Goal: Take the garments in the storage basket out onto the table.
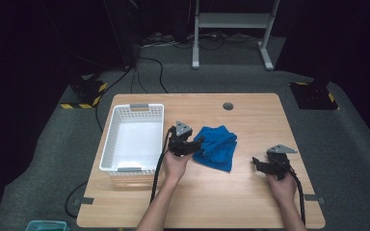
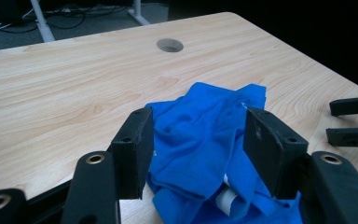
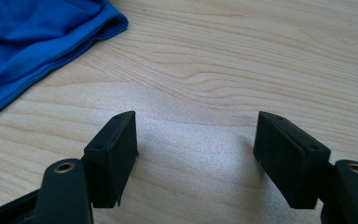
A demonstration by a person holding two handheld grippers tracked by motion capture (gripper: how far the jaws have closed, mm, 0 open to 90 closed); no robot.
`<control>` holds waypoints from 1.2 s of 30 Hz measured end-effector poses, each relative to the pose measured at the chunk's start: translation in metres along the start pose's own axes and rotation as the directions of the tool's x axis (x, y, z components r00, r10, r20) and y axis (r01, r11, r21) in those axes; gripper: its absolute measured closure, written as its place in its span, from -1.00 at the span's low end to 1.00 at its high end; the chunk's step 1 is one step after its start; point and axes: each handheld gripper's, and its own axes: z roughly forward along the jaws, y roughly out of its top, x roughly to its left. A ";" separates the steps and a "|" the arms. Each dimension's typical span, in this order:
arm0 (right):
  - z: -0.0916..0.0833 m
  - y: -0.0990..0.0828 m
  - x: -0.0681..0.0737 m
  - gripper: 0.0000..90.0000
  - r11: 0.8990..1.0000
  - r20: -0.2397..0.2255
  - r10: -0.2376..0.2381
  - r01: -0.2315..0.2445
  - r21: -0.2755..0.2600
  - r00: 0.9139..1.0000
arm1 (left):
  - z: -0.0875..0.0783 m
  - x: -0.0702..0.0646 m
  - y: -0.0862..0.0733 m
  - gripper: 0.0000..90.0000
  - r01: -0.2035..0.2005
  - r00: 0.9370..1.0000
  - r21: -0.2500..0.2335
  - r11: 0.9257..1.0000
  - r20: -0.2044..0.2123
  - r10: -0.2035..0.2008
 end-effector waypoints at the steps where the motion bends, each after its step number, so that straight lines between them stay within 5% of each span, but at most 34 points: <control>1: 0.000 0.000 0.000 -0.33 1.000 0.000 0.000 0.000 0.000 1.000 | -0.001 0.000 -0.001 -0.04 0.000 1.000 0.000 1.000 -0.003 0.000; 36: 0.000 0.000 0.000 -0.33 1.000 0.000 -0.003 0.003 -0.001 1.000 | -0.029 0.009 -0.033 -0.03 0.052 0.998 -0.008 0.999 -0.031 -0.052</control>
